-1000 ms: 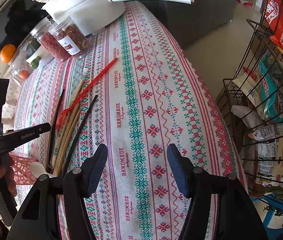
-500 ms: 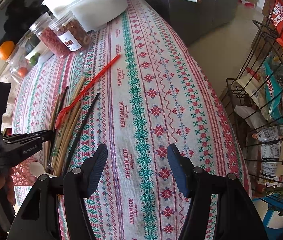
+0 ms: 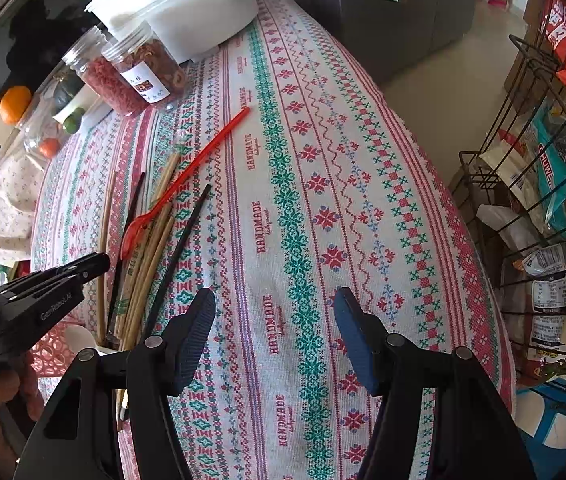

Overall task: Organize utensils
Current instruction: 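Grasp a wooden chopstick with the left tool while the right tool grasps the black chopstick, then lift both held chopsticks upright and carry them toward the pink basket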

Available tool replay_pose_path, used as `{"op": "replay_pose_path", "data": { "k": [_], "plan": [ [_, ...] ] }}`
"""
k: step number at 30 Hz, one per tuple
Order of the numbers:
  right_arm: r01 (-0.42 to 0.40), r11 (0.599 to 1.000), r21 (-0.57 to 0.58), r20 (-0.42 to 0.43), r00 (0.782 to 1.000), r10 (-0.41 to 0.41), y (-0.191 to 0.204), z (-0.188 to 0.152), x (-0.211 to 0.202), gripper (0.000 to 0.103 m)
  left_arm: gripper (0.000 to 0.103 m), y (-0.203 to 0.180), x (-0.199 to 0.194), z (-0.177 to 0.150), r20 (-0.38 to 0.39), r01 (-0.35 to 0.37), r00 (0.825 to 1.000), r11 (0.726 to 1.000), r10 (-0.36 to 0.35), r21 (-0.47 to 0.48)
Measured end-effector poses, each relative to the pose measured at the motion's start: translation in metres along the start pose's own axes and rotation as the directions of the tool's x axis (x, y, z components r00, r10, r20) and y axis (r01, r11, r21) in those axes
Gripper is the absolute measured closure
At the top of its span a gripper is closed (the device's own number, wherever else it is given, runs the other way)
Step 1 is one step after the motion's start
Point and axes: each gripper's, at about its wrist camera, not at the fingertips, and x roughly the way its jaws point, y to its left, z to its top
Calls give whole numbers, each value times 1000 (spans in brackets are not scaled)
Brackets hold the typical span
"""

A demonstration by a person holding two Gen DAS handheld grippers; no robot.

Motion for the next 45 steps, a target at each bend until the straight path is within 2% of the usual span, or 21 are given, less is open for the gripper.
{"op": "replay_pose_path", "data": {
  "k": [3,5,7,12,14,15,18,22,24,25,27,30,32,34,37,39,42,45],
  "plan": [
    [-8,1000,10,-4,1000,8,3,-1,1,39,95,-2,-37,-10,115,42,992,999,-45,27],
    [-24,1000,20,-11,1000,24,5,-1,3,39,95,0,-65,-20,197,82,976,995,-90,48],
    [-39,999,24,-12,999,40,8,-1,4,39,95,8,-90,-30,276,114,952,991,-129,70],
    [-71,997,32,-21,997,72,19,0,15,39,95,18,-135,-53,439,155,877,980,-194,123],
    [-79,996,44,-28,996,80,24,2,23,39,95,24,-145,-59,484,160,851,978,-205,134],
    [-80,996,48,-28,996,82,27,4,28,39,95,27,-149,-60,498,158,843,978,-205,136],
    [-82,995,48,-20,996,83,37,11,39,39,96,36,-161,-61,528,169,822,977,-213,131],
    [-73,996,48,-29,997,74,53,17,54,47,95,50,-176,-70,557,194,801,975,-219,103],
    [-30,999,33,-29,999,31,64,18,59,51,96,58,-181,-72,570,217,789,972,-228,88],
    [17,1000,10,-22,1000,-17,71,18,60,54,95,61,-184,-72,576,223,784,971,-230,85],
    [107,994,-32,-17,994,-107,84,17,64,61,95,63,-187,-74,583,225,779,971,-232,85],
    [188,980,-69,-20,982,-190,97,14,68,71,95,64,-188,-77,583,221,779,971,-230,89],
    [205,975,-85,-17,978,-208,100,13,68,83,95,64,-187,-79,578,222,782,971,-233,91],
    [171,983,-65,-24,985,-173,95,12,67,89,96,66,-186,-81,572,223,787,971,-232,87],
    [55,998,11,-26,998,-55,74,11,62,96,95,69,-186,-85,567,230,790,970,-234,80],
    [-7,998,65,-21,1000,8,60,10,55,98,95,71,-188,-89,569,227,789,970,-232,82],
    [-59,996,63,53,997,55,52,8,28,98,95,74,-193,-93,574,227,784,970,-235,86],
    [-118,992,45,142,984,110,47,3,-5,98,95,80,-201,-98,585,237,775,968,-239,82]
  ]
}}
